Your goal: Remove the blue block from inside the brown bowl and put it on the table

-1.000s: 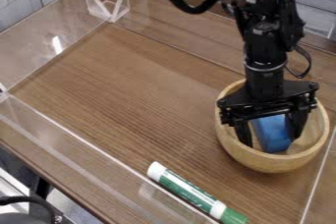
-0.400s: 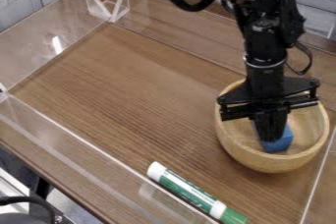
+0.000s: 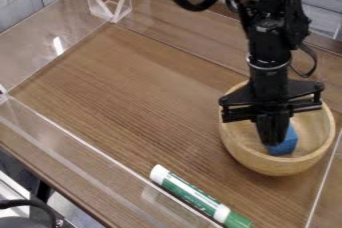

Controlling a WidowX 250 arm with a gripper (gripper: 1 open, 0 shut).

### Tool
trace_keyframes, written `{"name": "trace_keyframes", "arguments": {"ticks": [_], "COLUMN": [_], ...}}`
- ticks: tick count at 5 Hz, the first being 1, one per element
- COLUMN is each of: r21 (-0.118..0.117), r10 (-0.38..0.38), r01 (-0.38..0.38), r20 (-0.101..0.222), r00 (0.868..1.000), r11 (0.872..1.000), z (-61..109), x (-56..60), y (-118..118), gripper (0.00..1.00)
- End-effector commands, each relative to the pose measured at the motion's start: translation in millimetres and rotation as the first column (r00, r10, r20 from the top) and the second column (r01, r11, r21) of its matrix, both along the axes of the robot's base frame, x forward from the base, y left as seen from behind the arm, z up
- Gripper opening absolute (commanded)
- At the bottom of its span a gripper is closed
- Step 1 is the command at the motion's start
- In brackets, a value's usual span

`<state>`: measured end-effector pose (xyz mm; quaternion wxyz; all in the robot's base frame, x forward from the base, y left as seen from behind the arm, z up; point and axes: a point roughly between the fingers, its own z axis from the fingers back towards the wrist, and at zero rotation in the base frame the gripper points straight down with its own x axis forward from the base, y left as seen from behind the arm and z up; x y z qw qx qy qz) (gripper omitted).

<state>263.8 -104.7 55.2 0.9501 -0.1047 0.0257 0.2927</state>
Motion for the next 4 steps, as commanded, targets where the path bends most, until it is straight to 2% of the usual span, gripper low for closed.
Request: {"name": "trace_keyframes", "arguments": {"ticks": [1, 4], "r21": [-0.016, -0.057], "r10": [-0.007, -0.099], "r01": [0.008, 0.107], "r20": [0.08, 0.127], "r00": [0.997, 0.987], "r11": [1.0, 0.993], "z": [30.1, 72.8], "x": [8.1, 0.4], "y": [3, 18], "gripper": [0.0, 0.0]}}
